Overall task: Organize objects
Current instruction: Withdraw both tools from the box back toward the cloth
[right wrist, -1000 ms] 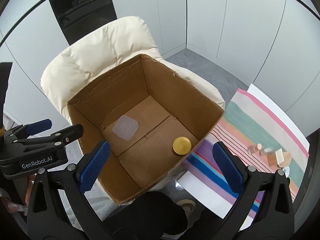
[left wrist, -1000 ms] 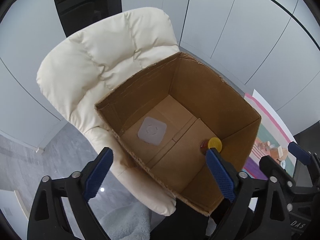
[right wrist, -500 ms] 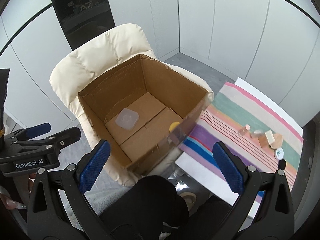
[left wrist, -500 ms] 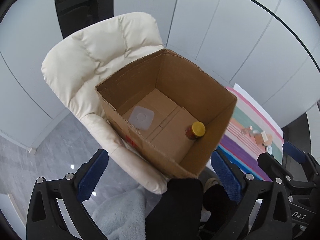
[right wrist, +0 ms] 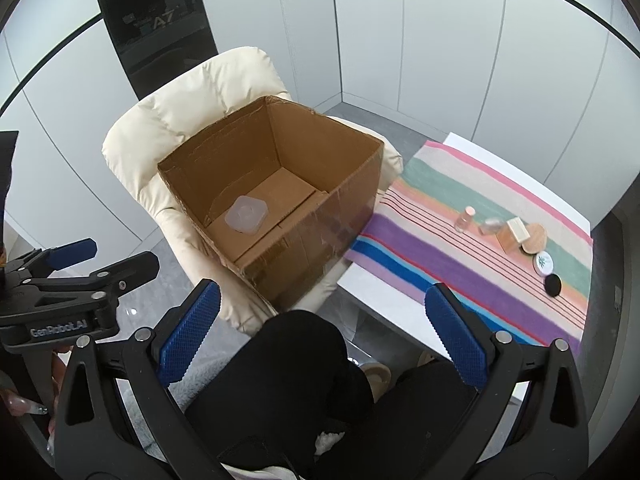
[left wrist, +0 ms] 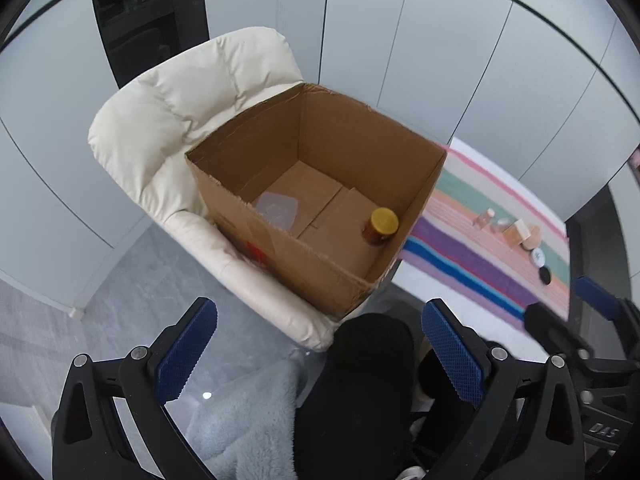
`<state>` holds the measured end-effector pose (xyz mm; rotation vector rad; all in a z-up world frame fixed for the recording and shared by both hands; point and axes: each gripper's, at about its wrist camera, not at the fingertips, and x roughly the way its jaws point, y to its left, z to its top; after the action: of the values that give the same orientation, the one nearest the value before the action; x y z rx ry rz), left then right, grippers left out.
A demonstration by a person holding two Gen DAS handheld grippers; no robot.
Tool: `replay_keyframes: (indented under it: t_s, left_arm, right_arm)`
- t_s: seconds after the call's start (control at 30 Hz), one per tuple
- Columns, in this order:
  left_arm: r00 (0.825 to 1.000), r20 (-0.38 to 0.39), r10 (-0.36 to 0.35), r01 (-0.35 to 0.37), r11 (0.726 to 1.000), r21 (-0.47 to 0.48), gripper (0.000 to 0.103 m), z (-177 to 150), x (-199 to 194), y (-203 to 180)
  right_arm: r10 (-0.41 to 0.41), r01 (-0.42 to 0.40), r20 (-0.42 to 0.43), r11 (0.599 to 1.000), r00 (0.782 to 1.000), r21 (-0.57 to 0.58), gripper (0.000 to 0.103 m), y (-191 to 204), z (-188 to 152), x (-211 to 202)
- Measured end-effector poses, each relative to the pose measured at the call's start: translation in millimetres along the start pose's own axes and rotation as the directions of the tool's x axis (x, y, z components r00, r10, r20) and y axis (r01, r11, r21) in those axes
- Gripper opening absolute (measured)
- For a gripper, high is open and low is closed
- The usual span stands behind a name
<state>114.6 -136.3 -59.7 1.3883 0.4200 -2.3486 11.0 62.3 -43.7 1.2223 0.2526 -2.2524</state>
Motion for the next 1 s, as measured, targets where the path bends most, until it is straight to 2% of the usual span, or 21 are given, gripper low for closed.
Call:
replay_keyframes:
  t_s: [0.13,0.37,0.6,0.83,1.0]
  left_arm:
    - [0.999,-0.019,-0.041,0.041,0.999,0.009,0.103,-8,-3,-9]
    - [0.998,-0.015,-0.057,0.057,0.998,0.022,0.103,-17,-10,-25]
    - [0.996,0.021,-0.082,0.082,0.997,0.008,0.103,-16,-17,-43]
    - [0.991,0.006,-0.133,0.132,0.987,0.097,0.103,-17,-12,-91]
    - [0.981,-0.008,-0.194,0.193,0.968,0.162,0.103,-19,-10,-131]
  right_arm:
    - [0.003,-0.003,0.007,1.0,1.0,0.02,0.103,-7,-9,-10]
    - [-0.005,0.004,0.023,0.999,1.0,0.031,0.103,-15,-23,-22]
    - [-0.035,0.031,0.048,0.997,0.998,0.077,0.103,-39,-37,-36]
    - [-0.116,0.102,0.063,0.976,0.991,0.191,0.103,-86,-56,-54]
    - [-0.216,0.193,0.068,0.948,0.974,0.254,0.103,-120,-70,-73]
